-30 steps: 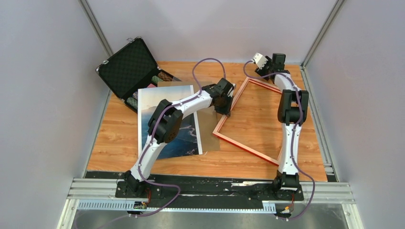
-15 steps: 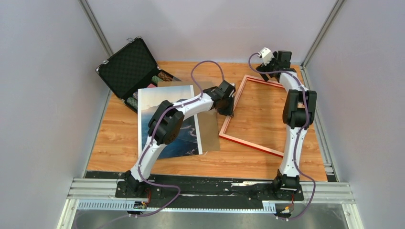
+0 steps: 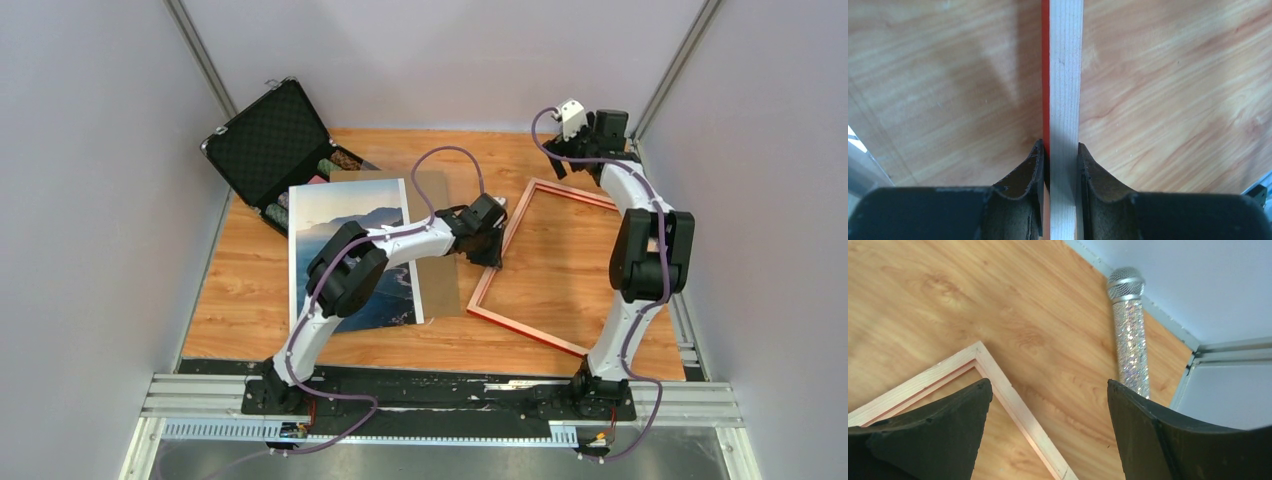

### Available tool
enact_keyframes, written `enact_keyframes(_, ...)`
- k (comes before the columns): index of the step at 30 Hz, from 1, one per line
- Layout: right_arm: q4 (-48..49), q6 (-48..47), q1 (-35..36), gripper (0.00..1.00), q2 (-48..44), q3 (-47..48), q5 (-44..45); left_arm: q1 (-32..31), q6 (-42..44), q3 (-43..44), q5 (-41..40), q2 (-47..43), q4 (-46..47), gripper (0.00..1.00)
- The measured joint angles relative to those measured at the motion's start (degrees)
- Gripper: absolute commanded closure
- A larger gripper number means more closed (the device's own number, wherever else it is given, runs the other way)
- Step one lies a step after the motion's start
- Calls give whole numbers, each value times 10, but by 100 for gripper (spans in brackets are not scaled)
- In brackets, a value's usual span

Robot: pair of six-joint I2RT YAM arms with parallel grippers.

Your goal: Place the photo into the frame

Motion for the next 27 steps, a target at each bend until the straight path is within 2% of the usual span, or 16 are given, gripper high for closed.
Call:
enact_keyframes(4, -8, 20, -5, 13, -41, -47, -7, -4, 0, -37, -9, -23, 13, 72)
enact_keyframes(11, -15, 63, -39, 13, -116, -138, -31, -8, -3, -46, -39, -29, 17, 75)
enact_keyframes(18, -29, 80, -65, 13, -180, -212, -44, -13, -4, -52, -85, -36, 10, 73)
enact_keyframes(25, -30, 91, -69, 13, -229, -265, -61, -11, -12, -74, -118, -50, 22, 40)
enact_keyframes(26, -30, 92, -69, 13, -232, -271, -63, -11, -14, -76, -118, -51, 25, 32)
enact_keyframes(27, -31, 94, -69, 13, -235, -278, -67, -11, -15, -77, -119, -52, 27, 27)
